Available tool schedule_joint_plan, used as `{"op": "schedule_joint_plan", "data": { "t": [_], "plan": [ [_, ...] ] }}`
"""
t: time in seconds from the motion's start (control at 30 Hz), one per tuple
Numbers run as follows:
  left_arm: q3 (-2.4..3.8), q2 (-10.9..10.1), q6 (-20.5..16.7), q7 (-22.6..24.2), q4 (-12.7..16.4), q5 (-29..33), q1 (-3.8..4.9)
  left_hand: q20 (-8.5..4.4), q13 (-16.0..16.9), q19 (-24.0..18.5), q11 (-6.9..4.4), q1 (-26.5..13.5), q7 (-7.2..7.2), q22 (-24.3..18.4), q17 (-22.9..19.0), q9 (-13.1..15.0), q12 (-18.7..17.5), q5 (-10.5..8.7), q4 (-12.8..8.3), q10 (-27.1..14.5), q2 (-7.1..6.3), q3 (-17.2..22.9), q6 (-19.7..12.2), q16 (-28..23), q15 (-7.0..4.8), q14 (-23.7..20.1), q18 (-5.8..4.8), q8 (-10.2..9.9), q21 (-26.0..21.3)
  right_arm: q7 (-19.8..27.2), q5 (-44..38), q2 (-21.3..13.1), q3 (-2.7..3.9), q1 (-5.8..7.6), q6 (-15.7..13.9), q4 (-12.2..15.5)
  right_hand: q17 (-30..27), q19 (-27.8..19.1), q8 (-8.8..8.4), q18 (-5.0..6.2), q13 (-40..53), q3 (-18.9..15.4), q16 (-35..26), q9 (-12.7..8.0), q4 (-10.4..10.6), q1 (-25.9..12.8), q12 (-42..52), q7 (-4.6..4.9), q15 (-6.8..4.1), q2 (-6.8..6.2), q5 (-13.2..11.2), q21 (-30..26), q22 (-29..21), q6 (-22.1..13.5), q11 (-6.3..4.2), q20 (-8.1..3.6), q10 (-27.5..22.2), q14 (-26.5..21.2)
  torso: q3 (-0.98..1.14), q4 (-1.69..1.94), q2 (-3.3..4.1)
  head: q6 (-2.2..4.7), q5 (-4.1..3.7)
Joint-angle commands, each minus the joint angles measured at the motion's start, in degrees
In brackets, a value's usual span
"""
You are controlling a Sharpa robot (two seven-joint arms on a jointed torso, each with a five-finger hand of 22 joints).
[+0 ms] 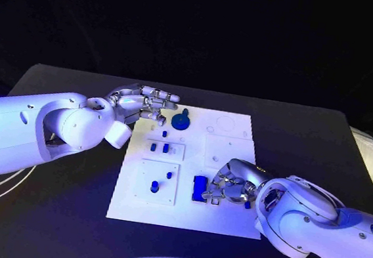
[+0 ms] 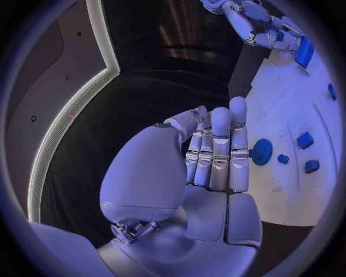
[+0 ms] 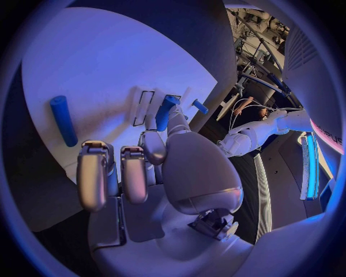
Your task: Assemble the parts on the task board
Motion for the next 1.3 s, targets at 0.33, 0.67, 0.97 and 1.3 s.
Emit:
{"op": "schedule_joint_plan", "data": {
  "t": [0.33, 0.67, 0.97, 1.3],
  "plan": [
    [-0.04, 0.0, 1.0, 0.2, 0.1, 0.0, 0.00, -0.05, 0.1, -0.5, -0.02, 0.0, 0.21, 0.0, -0.1, 0.0, 0.2, -0.10, -0.2, -0.6, 0.61, 0.0, -0.1, -0.3, -0.06, -0.5, 1.06, 0.1, -0.3, 4.6, 2.4, -9.7, 0.03, 2.69, -1.8, 3.7, 8.1, 0.3, -1.45, -0.30, -0.8, 0.3, 0.0, -0.3, -1.2, 1.4, -2.5, 0.64, -0.19, 1.33, 4.4, -0.3, 0.1, -1.4, 0.42, -0.01, -0.7, 4.6, -0.10, -0.18, -0.05, 0.35, -1.16],
    [-0.05, 0.2, 1.1, 0.3, 0.0, 0.0, -0.01, -0.05, 0.1, -0.5, -0.02, 0.0, 0.21, 0.0, -0.1, 0.0, 0.2, -0.10, -0.2, -0.6, 0.61, 0.0, -0.1, -0.3, -0.06, -0.5, 1.06, 0.1, -0.3, 3.0, -2.7, -14.7, -0.20, 3.60, 2.2, 3.2, 8.0, 0.3, -2.30, -0.31, -1.3, 0.2, -0.1, -0.7, -0.5, 0.3, -3.6, 0.67, -0.03, 2.13, 5.6, -0.3, 0.2, -0.4, 0.50, 0.22, -0.9, 4.6, 0.06, -0.46, -0.03, 0.79, -1.65],
    [-0.06, 0.4, 1.3, 0.2, -0.2, 0.0, -0.08, -0.05, 0.1, -0.5, -0.02, 0.0, 0.21, 0.0, -0.1, 0.0, 0.2, -0.10, -0.2, -0.6, 0.61, 0.0, -0.1, -0.3, -0.06, -0.5, 1.06, 0.1, -0.3, 0.5, -6.1, -13.6, -0.40, 2.31, 7.1, 2.2, 7.4, 0.0, -2.68, -0.20, -3.6, -1.2, -0.5, -0.7, 1.4, -2.3, -7.3, 0.50, -0.11, 1.64, 5.7, -0.6, -0.3, 0.5, 0.43, 0.19, -1.9, 4.5, 0.05, -0.31, -0.04, 0.87, -1.93],
    [-0.06, 0.3, 1.3, 0.2, -0.2, 0.0, -0.15, -0.05, 0.1, -0.5, -0.02, 0.0, 0.21, 0.0, -0.1, 0.0, 0.2, -0.10, -0.2, -0.6, 0.61, 0.0, -0.1, -0.3, -0.06, -0.5, 1.06, 0.1, -0.3, -1.2, -8.4, -12.6, -0.44, 1.58, 9.1, 1.5, 7.5, 0.0, -2.80, -0.21, -3.8, -1.8, -0.5, -0.5, 1.6, -2.3, -7.5, 0.37, -0.19, 1.21, 6.8, -0.6, -0.2, 0.8, 0.31, 0.13, -1.7, 4.5, 0.01, -0.34, -0.02, 0.78, -1.96]
  ]
}}
